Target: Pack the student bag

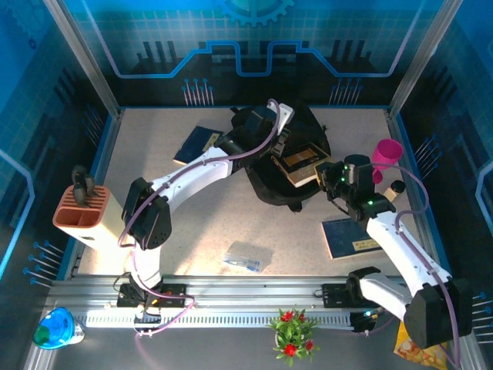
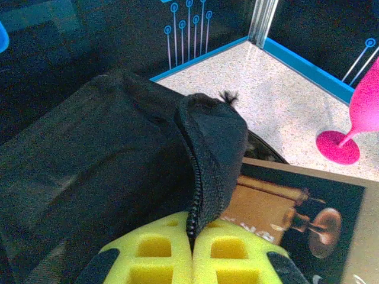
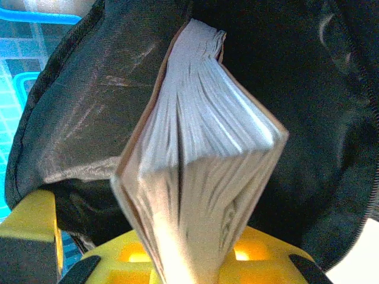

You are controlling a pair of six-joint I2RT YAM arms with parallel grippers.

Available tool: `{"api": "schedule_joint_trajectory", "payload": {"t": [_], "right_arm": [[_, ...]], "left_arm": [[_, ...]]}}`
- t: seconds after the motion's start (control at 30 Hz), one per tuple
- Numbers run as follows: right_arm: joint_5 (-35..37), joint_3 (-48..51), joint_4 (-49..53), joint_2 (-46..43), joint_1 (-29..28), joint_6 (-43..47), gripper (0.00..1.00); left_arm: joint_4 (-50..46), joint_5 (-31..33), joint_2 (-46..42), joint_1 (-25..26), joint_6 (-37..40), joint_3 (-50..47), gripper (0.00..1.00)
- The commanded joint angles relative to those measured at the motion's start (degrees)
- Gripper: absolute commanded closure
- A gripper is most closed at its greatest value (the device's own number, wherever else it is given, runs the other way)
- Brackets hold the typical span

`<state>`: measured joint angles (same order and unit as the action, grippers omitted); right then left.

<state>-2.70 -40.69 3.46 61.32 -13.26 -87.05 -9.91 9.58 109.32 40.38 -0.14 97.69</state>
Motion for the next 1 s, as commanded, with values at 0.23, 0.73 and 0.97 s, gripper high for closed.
{"api": "schedule_joint_trajectory", "payload": {"t": [0.23,0.73,0.97], "right_arm": [[-0.46,0.86,-26.79,11.62,-1.80,-5.85,0.97],[-1.09,-0.46,-42.84,23.24,-3.62,0.58,0.97],[3.32,-6.38,-37.27,33.69,-4.05,3.82,0.93]], "left_arm": [[8.36,-2.44,-6.02,0.87,-3.85,-1.80,1.00],[8.61,-3.69,-7.54,0.87,-5.75,-3.12,1.00],[7.23,-3.20,-7.35,0.81,-7.00,-3.90,1.00]]}}
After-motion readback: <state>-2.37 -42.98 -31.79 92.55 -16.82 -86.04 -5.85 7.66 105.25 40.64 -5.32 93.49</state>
